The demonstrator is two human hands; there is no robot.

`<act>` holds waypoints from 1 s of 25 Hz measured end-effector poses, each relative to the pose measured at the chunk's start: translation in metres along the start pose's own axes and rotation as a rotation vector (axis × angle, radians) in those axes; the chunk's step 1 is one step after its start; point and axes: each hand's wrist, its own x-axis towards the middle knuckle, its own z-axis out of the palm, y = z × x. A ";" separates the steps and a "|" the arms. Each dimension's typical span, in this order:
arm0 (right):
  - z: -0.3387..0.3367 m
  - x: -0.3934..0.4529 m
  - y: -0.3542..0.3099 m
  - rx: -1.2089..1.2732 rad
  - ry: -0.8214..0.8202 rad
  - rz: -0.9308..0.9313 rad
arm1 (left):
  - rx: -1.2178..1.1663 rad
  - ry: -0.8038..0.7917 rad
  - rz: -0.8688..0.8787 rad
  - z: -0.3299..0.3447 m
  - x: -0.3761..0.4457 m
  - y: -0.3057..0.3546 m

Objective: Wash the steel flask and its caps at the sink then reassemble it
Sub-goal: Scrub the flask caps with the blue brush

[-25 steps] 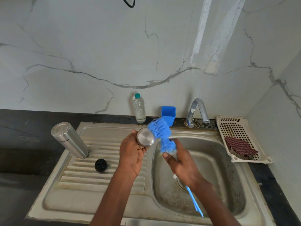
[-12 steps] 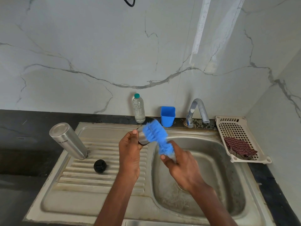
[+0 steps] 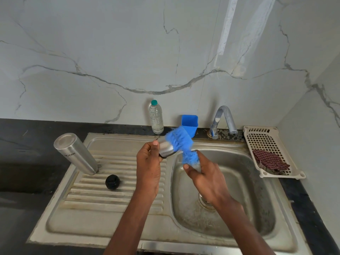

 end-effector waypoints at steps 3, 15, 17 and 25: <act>0.002 -0.011 -0.001 -0.019 -0.027 0.002 | 0.059 -0.020 0.024 -0.004 0.000 -0.006; 0.000 -0.007 -0.025 -0.196 0.023 0.034 | 0.414 -0.162 0.305 -0.008 -0.003 -0.009; 0.000 -0.011 -0.029 -0.201 0.033 0.031 | 0.367 -0.211 0.327 -0.009 -0.003 -0.013; -0.027 -0.004 -0.030 -0.005 -0.074 0.116 | 0.182 -0.335 0.289 -0.029 0.001 -0.002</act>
